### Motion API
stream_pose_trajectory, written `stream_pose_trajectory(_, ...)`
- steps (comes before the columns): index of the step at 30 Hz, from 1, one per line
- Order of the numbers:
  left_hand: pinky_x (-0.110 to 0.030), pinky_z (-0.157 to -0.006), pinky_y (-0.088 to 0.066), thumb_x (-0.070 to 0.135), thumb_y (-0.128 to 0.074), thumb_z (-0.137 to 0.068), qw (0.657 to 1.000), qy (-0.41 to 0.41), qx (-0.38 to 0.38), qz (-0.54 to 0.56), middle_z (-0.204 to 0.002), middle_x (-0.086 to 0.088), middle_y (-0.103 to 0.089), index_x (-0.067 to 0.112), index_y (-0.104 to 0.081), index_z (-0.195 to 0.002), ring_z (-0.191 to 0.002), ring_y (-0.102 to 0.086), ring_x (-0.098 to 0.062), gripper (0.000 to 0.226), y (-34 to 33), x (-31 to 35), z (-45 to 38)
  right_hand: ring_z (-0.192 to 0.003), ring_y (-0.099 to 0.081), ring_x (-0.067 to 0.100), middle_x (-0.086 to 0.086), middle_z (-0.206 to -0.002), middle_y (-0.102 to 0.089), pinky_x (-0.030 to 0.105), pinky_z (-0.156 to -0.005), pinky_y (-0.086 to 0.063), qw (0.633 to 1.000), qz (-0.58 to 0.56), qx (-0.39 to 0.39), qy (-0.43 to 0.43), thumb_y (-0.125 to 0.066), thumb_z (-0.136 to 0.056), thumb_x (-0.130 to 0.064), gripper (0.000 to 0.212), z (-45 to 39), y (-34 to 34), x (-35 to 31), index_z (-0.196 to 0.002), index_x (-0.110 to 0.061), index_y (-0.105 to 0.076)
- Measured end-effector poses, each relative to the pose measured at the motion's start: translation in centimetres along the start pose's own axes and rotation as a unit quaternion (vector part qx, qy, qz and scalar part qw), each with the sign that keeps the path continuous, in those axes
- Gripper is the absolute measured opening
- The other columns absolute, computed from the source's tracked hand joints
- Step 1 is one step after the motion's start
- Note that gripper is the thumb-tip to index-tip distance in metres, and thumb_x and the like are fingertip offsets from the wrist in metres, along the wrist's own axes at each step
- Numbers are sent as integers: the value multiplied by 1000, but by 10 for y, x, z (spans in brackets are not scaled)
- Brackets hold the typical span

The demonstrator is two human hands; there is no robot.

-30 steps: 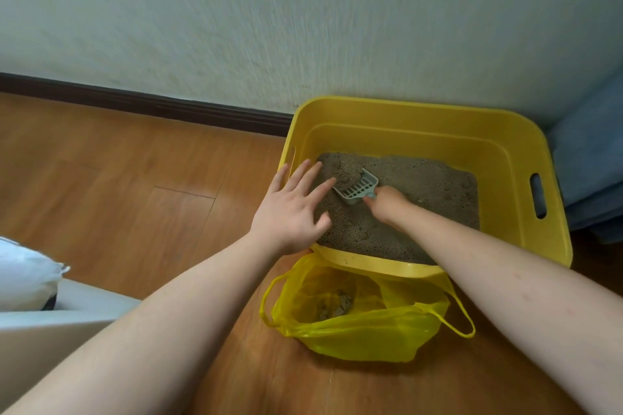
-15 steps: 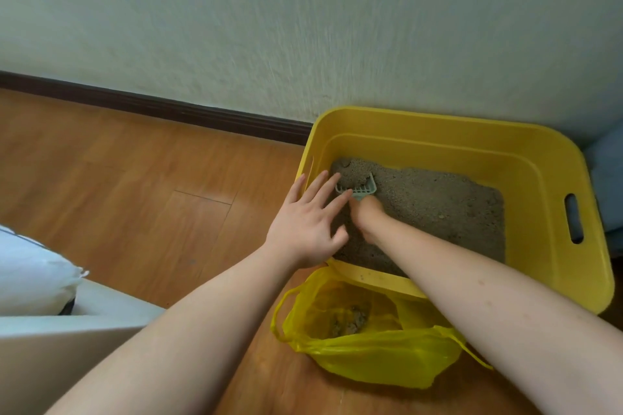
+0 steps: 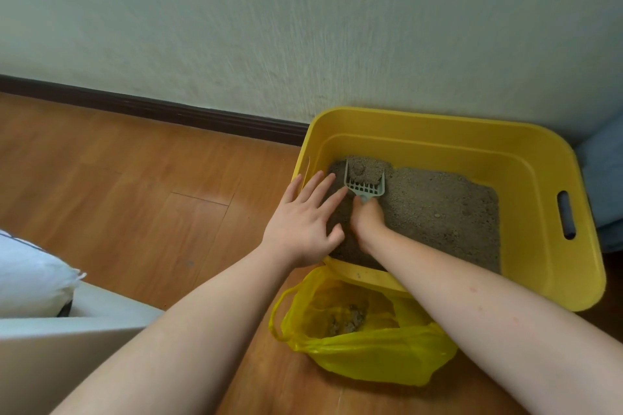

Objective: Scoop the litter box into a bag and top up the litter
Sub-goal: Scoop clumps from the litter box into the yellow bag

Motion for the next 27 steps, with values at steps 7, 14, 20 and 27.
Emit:
stream_pose_trajectory(7, -46, -121, 7, 52, -25, -92, 1000, 3, -13, 3, -164, -2, -10, 31, -16, -155, -151, 2, -18, 67, 0, 1, -1, -100, -53, 26, 11, -123, -55, 32, -76, -38, 998, 39, -11, 53, -34, -103, -30, 33, 7, 34, 2, -129, -10, -44)
stream_pose_trajectory(14, -46, -121, 6, 53, -23, -92, 1000, -5, -10, 7, -164, -1, -10, 32, -14, -155, -151, 0, -18, 67, -2, 1, 0, -89, -56, 21, 7, -110, -56, 33, -68, -43, 991, 96, -20, 93, -35, -103, -31, 30, 21, 79, 9, -124, -11, -45)
stream_pose_trajectory(20, -47, -121, 4, 56, -18, -91, 1000, -10, -7, 4, -164, -1, -11, 33, -14, -155, -151, 1, -18, 69, -3, 0, -1, -61, -44, 15, 6, -85, -50, 28, -49, -32, 979, 169, -23, 114, -35, -103, -32, 28, 41, 109, 14, -112, -9, -47)
stream_pose_trajectory(27, -46, -122, 3, 56, -17, -89, 1000, -14, 1, 2, -163, -2, -14, 32, -16, -155, -151, -2, -18, 70, -3, 0, 1, -65, -42, 18, 4, -78, -49, 36, -60, -36, 982, 110, -52, 142, -42, -100, -34, 21, 69, 133, 14, -95, -17, -51)
Point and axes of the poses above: each hand's wrist, its own z-axis away from the middle knuckle, its own y-axis out of the back of the hand, x = y × z, the point moved 7 cm from there along -z, towards the middle knuckle
